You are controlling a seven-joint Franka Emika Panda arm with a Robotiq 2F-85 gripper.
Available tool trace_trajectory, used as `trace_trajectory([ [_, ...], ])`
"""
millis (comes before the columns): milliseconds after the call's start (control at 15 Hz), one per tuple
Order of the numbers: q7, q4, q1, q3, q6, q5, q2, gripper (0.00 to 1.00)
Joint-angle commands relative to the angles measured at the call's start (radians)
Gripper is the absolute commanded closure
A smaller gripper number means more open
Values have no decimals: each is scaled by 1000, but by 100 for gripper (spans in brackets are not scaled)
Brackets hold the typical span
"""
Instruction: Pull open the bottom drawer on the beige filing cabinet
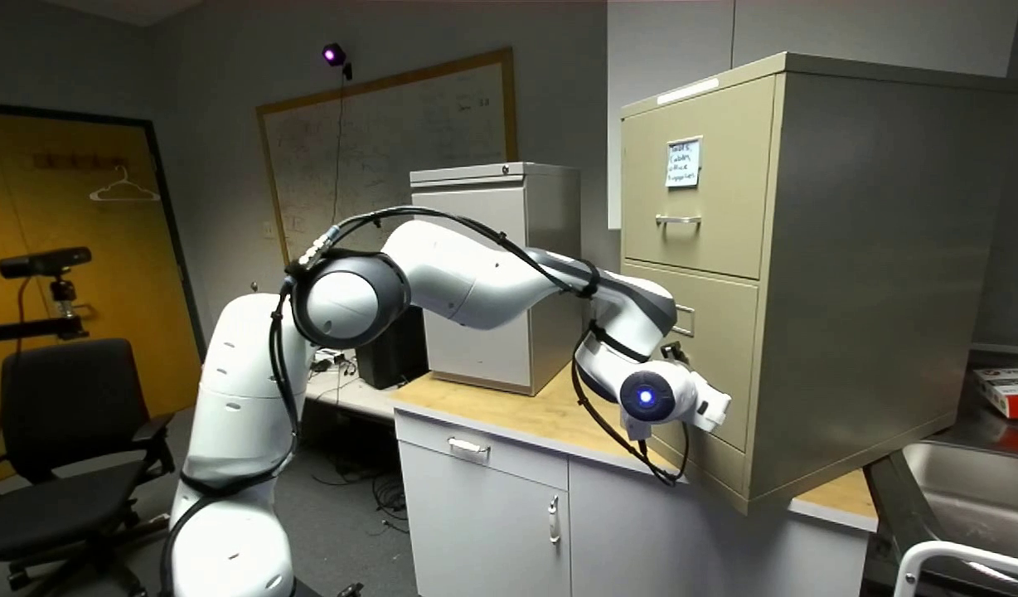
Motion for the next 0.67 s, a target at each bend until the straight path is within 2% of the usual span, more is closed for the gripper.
trace_trajectory([
  [0, 41, 76, -23, 28, -1, -14, 56, 0],
  [67, 43, 77, -23, 30, 4, -22, 63, 2],
  [133, 46, 77, -23, 31, 6, -31, 71, 25],
  [267, 51, 71, -23, 33, 7, -52, 89, 30],
  [600, 93, 64, -27, 43, -14, -75, 106, 67],
])
